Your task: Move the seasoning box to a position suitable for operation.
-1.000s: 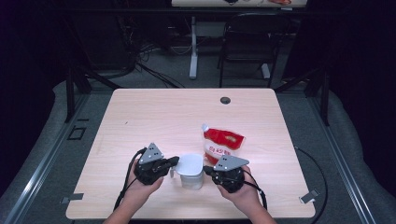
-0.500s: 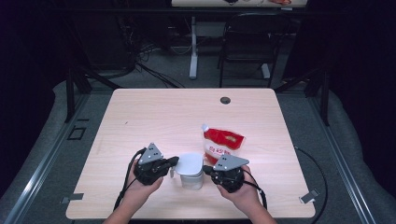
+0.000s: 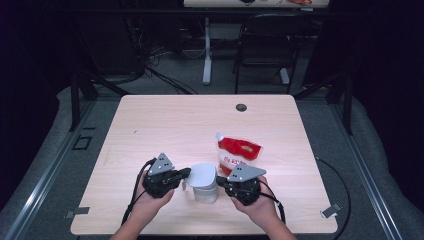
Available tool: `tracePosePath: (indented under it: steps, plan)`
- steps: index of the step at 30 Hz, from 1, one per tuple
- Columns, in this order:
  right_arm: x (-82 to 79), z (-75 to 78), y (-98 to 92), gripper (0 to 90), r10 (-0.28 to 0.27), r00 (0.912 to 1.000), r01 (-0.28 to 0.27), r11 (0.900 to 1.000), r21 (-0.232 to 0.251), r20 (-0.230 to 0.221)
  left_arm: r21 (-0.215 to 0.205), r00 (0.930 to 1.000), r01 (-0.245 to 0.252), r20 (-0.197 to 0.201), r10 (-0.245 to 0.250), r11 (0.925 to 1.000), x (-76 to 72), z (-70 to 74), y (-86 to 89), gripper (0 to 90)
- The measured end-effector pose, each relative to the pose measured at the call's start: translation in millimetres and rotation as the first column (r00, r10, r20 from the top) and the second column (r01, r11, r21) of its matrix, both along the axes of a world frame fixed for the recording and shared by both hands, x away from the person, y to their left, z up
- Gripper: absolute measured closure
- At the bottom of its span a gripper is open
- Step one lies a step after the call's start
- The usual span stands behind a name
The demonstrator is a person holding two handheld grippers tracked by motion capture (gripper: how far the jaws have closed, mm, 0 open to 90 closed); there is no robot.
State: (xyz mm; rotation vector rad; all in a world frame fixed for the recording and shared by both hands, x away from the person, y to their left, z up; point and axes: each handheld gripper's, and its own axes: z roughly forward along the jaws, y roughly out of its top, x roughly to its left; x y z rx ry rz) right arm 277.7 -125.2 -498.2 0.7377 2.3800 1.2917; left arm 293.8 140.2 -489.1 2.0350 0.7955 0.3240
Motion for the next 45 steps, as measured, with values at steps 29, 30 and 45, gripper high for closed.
tracePosePath:
  steps: [29, 30, 45]
  plan:
    - [7.8, 17.0, 20.6, 90.0, 0.047, 0.9987, -0.047, 0.999, 0.020, 0.018, -0.029, 0.9996, -0.026, 0.006, 0.026, 0.9992, -24.1, -6.7, 25.1, 80.2]
    - [8.0, 16.8, 21.0, 90.0, 0.049, 0.9987, -0.049, 0.999, 0.018, 0.018, -0.028, 0.9996, -0.027, 0.008, 0.027, 0.9992, -24.9, -7.4, 24.3, 80.0]
    - [11.3, 17.5, 30.4, 90.0, 0.087, 0.9960, -0.088, 0.996, 0.031, 0.021, -0.030, 0.9997, -0.018, 0.013, 0.018, 0.9994, -30.6, -10.6, 24.7, 72.5]
